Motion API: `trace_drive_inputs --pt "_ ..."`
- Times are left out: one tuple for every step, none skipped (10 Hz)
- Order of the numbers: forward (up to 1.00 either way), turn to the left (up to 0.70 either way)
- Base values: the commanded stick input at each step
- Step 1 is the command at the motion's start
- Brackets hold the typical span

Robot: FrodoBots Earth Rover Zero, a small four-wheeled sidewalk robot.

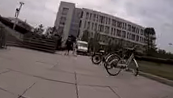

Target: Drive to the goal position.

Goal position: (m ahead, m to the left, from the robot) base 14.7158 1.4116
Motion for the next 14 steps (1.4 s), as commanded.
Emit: trace_drive_inputs --pt "0.47 0.00" --pt "0.75 0.00" --pt "0.85 0.00" --pt "0.85 0.00" --pt "0.85 0.00" --pt "0.85 0.00" --pt "0.85 0.00" --pt "0.85 0.00" --pt "0.85 0.00" --pt "0.85 0.03" --pt "0.85 0.13" --pt "0.85 0.17" --pt "0.85 0.16" --pt "0.85 0.10"
